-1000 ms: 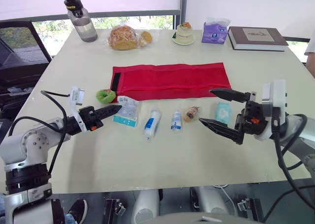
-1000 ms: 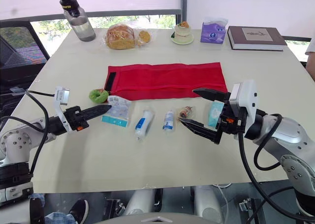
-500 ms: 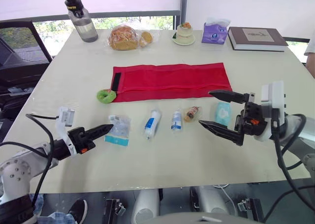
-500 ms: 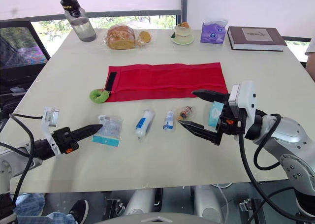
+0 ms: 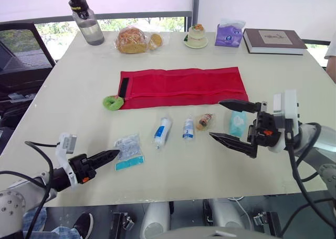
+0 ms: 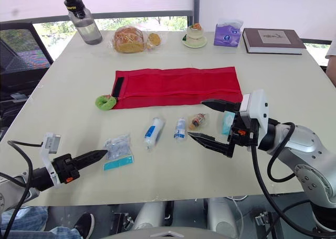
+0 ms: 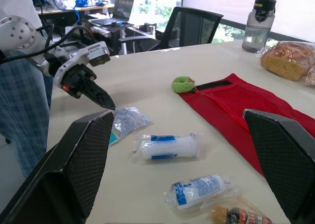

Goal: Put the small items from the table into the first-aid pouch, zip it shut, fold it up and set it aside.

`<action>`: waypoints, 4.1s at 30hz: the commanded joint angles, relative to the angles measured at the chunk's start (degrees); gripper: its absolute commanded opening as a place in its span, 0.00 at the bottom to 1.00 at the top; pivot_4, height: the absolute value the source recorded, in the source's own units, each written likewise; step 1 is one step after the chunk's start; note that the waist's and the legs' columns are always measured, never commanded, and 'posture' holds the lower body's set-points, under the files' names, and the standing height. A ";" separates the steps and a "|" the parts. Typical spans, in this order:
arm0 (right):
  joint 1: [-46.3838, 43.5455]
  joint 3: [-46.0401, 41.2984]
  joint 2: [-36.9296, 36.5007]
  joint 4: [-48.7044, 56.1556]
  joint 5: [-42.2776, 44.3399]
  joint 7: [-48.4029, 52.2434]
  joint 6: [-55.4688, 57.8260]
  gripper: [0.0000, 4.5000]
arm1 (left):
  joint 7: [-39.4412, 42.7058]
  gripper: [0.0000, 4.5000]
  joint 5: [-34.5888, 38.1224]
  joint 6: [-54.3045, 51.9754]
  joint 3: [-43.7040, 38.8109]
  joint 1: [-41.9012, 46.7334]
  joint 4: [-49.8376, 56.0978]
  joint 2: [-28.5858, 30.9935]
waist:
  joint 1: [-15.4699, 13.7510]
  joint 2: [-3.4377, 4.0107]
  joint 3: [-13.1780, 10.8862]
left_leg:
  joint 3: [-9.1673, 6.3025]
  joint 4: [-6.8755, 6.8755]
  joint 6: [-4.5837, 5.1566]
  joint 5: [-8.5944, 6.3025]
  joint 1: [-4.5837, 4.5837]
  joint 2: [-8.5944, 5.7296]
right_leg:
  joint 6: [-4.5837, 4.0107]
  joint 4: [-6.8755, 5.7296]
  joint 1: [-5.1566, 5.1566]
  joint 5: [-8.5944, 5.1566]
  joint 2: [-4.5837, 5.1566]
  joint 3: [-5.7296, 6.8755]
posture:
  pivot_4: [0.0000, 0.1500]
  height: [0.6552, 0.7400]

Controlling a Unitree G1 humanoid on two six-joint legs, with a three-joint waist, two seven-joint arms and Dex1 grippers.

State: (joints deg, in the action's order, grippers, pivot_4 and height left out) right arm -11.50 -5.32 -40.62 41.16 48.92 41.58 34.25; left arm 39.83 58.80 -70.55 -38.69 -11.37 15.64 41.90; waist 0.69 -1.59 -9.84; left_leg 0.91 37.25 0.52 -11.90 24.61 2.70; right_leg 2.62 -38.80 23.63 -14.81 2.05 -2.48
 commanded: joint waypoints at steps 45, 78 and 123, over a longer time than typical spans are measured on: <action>-1.88 1.32 3.82 2.47 3.98 -17.36 8.73 1.00 | -7.66 0.01 3.63 8.23 10.11 22.40 2.89 -4.83 | -0.18 -0.01 -0.03 | -0.01 -0.10 0.01 0.00 0.09 -0.05 | 0.00 0.23 -0.02 0.02 0.04 0.14 | 1.00 0.98; -16.59 5.42 31.41 -10.61 23.70 -60.00 20.84 0.01 | -19.10 0.00 -7.43 21.43 29.96 36.87 4.78 -24.87 | 0.38 -0.03 -0.03 | 0.01 -0.10 0.02 0.01 0.17 -0.41 | 0.24 0.08 -0.03 0.15 -0.47 0.09 | 1.00 0.98; -15.07 5.73 31.63 -12.25 21.12 -62.34 20.67 0.00 | -16.24 0.45 -5.68 21.56 29.06 34.06 5.72 -21.55 | 0.42 -0.01 -0.04 | 0.02 -0.18 0.02 0.01 0.21 -0.39 | 0.23 0.24 -0.03 0.14 -0.46 0.09 | 1.00 0.98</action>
State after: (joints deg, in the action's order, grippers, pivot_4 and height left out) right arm -26.21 1.23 -9.06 27.35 69.68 -21.37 55.66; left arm 22.85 51.80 -48.87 -8.77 22.29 19.03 20.01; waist 1.11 -1.60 -9.88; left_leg 0.94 37.06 0.54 -11.90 24.82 2.31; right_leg 2.85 -38.55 23.60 -14.67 1.59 -2.40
